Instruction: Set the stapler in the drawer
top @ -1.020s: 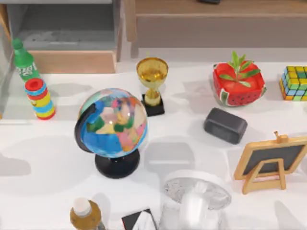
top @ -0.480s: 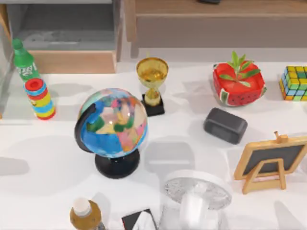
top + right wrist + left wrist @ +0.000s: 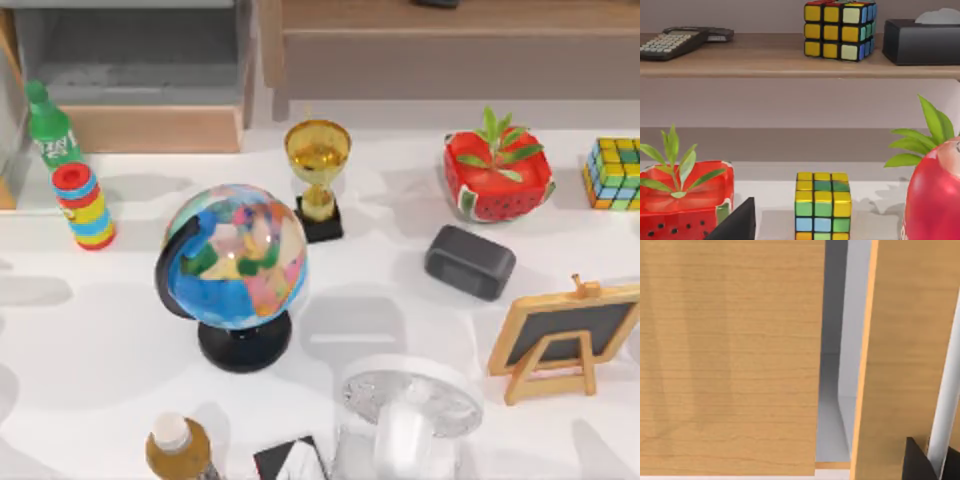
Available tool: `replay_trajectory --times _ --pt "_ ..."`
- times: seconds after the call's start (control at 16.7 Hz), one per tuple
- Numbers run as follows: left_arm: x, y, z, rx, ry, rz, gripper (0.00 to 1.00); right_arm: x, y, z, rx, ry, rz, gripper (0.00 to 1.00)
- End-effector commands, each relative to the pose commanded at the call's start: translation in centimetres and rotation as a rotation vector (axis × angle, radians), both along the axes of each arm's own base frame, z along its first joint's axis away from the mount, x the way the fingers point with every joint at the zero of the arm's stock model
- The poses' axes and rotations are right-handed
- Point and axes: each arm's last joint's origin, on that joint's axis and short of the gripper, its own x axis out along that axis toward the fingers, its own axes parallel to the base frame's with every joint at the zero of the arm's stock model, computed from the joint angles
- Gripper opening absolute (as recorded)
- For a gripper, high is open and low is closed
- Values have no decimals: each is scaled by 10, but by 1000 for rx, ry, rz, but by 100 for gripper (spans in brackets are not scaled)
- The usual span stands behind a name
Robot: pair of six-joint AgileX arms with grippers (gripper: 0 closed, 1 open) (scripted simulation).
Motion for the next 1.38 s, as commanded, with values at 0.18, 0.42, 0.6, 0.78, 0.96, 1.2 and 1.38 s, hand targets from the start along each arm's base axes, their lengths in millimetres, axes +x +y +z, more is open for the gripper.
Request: replay_trajectory --times 0.18,0.42,0.6,0.78,0.96,1.2,1.38 --pt "6 -2 -1 -3 4 -2 0 0 0 0 0 0 0 100" --pt "8 0 -3 -9 14 3 0 0 0 0 0 0 0 100" --pt "33 2 -2 -5 8 9 0 0 0 0 0 0 0 100" --pt "61 1 -1 -4 4 5 0 0 0 0 0 0 0 100" --pt "67 -2 -2 -8 10 3 0 0 0 0 0 0 0 100" --pt "69 0 -4 -10 16 2 0 0 0 0 0 0 0 100" --pt "91 1 -3 -5 10 2 0 0 0 0 0 0 0 100"
